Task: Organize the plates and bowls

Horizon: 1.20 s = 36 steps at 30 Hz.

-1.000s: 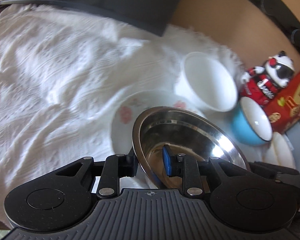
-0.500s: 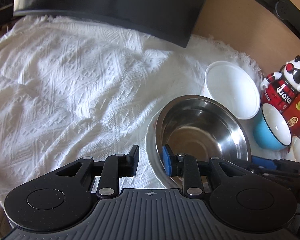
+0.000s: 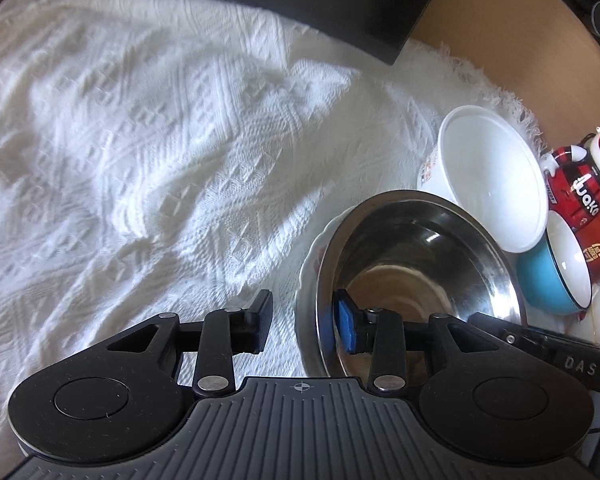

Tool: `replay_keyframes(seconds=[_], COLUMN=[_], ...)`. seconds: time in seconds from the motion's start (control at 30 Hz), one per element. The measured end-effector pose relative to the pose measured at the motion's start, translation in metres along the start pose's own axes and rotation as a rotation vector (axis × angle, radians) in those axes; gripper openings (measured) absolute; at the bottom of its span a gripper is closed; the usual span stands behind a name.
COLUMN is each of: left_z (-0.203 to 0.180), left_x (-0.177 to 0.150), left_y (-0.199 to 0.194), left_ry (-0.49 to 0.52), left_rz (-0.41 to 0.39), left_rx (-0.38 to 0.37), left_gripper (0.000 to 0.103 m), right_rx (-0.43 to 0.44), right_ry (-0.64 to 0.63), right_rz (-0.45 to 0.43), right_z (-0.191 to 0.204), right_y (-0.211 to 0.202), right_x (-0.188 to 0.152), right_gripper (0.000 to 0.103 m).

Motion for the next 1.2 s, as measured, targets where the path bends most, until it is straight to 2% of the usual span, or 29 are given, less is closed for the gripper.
replay_keyframes(seconds=[0.03,0.17,0.23,0.4,0.6,0.8,1.03,1.2], left_z=[0.000,-0.006,-0.007,-0.004,0.002,0.002,-0.018,-0.041], left_x=[0.001,0.002,0.003,-0.002,-0.021,-0.036,-0.045,-0.045], left_y=[0.004,0.016,0.016,0.008,-0.007,-0.018,-0.017,-0.015], left_ry=[0.002,0.030,0.030,0.005,-0.023,-0.025,-0.007,0.030], left_rz=[0.008,0.029,0.030,0.050,0.098,0.105,0.113,0.110], left_rx=[-0.008,-0.056,-0.063,-0.086,-0.109,-0.111,-0.132,-0.153], left_gripper=[0.038,0.026,0.026,0.027,0.031,0.034,0.035,0.036], right_rx=[0.008,0.059,0.076,0.058,0.081,0.092,0.085,0.048], right_ry=[0.028,0.133,0.164,0.144,0.129,0.107,0.124,0.146], right_rz=[0.014,0.078,0.098,0.103,0.106,0.111,0.119,0.101], right_z=[-0.002,-0.008,-0.006,0.000,0.012,0.018,0.008,-0.010], right_y=[0.006,0.027,0.032,0.031,0.020,0.004,-0.010,-0.020], right_x=[0.000,0.000,-0.003,-0.006,-0.009,-0.024,-0.043,-0.048], right_gripper=[0.056,0.055,0.055,0.055,0.055,0.055,0.055,0.055])
Point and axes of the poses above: each gripper's, at about its wrist camera, not at the fingertips, and y roughly the way its jaws point, z to its left, x to its top, the point moved 10 cm from there along y, roughly the way its jaws point, and after that the axes turned 2 degrees about z, right-handed, at the moved point
